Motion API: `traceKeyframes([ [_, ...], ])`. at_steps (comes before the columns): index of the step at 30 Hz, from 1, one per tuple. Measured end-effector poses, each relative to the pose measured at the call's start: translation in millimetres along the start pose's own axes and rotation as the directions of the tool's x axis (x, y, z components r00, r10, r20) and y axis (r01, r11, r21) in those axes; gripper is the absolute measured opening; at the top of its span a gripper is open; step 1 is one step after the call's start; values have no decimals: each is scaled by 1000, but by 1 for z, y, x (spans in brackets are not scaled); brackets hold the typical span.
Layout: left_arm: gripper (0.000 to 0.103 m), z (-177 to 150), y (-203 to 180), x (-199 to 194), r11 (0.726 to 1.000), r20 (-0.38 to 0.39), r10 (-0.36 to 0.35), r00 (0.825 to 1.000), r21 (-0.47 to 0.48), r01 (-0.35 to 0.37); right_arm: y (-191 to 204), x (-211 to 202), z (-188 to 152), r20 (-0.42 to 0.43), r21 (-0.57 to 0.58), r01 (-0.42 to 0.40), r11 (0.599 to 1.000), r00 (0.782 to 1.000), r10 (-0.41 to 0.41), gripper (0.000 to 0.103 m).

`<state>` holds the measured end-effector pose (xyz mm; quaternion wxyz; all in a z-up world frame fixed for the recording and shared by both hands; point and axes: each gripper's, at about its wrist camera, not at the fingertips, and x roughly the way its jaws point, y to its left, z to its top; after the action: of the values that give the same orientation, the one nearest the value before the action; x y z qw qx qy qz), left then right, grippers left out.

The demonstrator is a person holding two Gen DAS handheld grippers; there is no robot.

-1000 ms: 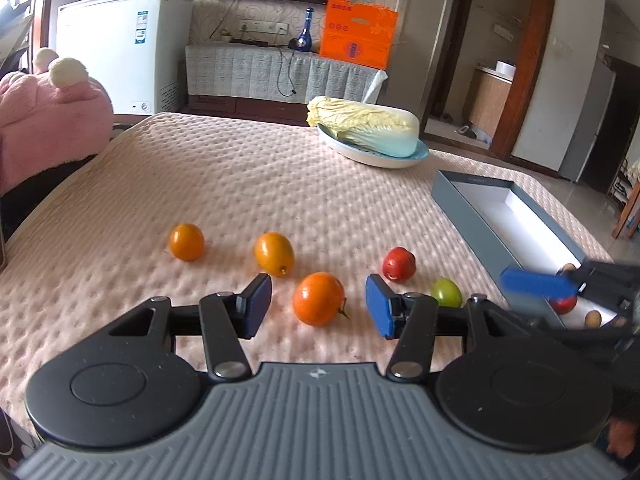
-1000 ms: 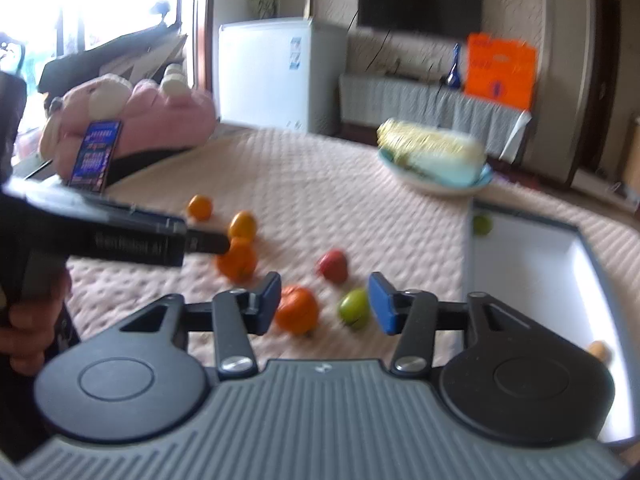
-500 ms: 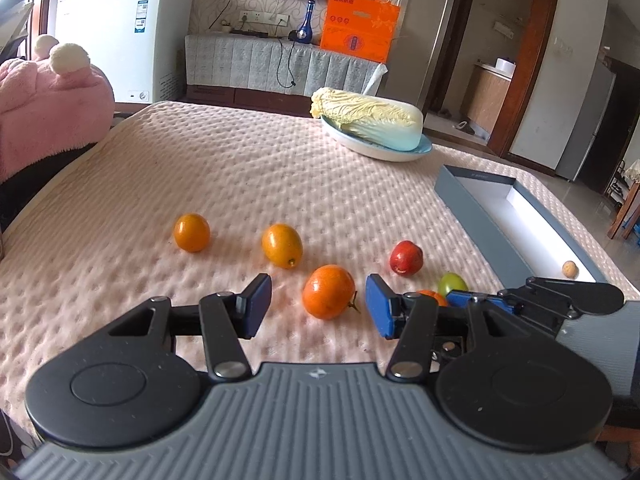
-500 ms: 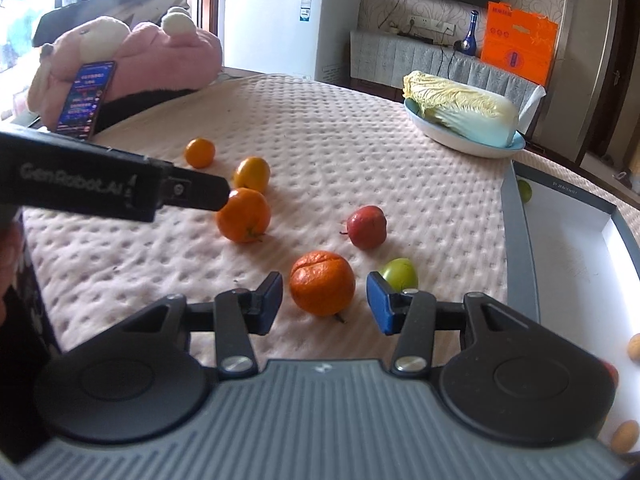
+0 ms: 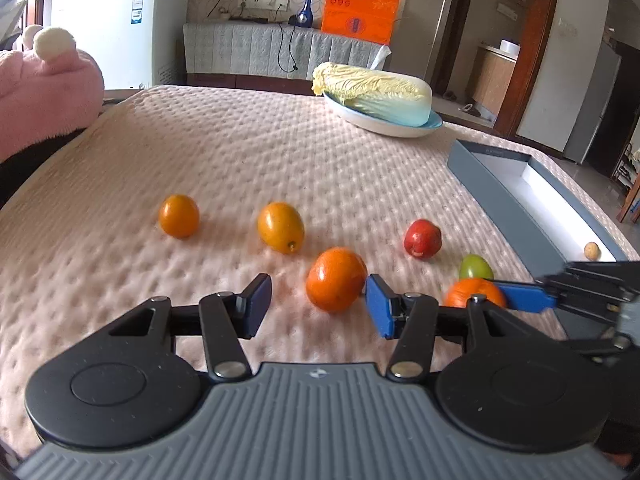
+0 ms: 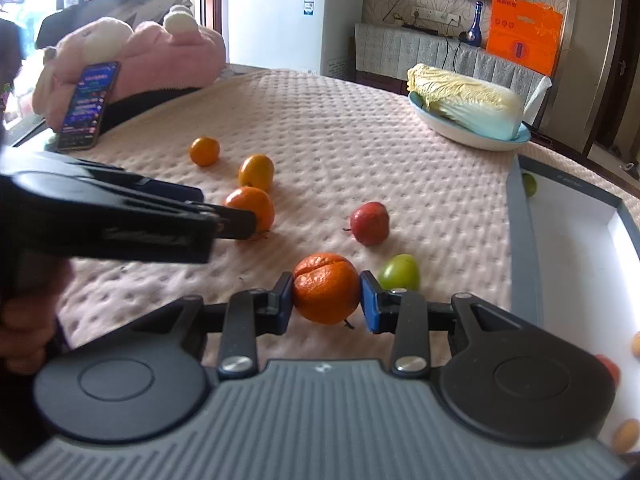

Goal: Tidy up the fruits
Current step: 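Grasp an orange with the left tool while the right tool grasps another orange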

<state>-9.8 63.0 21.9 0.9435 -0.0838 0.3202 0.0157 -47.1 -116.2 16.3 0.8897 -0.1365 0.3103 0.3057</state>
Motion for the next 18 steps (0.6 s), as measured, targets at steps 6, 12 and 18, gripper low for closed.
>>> traceKeyframes([
  [6,58,0,-5,13,1000,-8,8,1000,-4,-8,-17,-25,-1,37,50,-14,999,999,12,38],
  [12,41,-2,-12,18,1000,-11,1,1000,29,-1,-23,-34,0,58,69,-15,997,998,11,38],
  [18,40,-1,-13,14,1000,-4,-7,1000,30,7,-28,-42,5,112,107,-7,994,994,-6,38],
])
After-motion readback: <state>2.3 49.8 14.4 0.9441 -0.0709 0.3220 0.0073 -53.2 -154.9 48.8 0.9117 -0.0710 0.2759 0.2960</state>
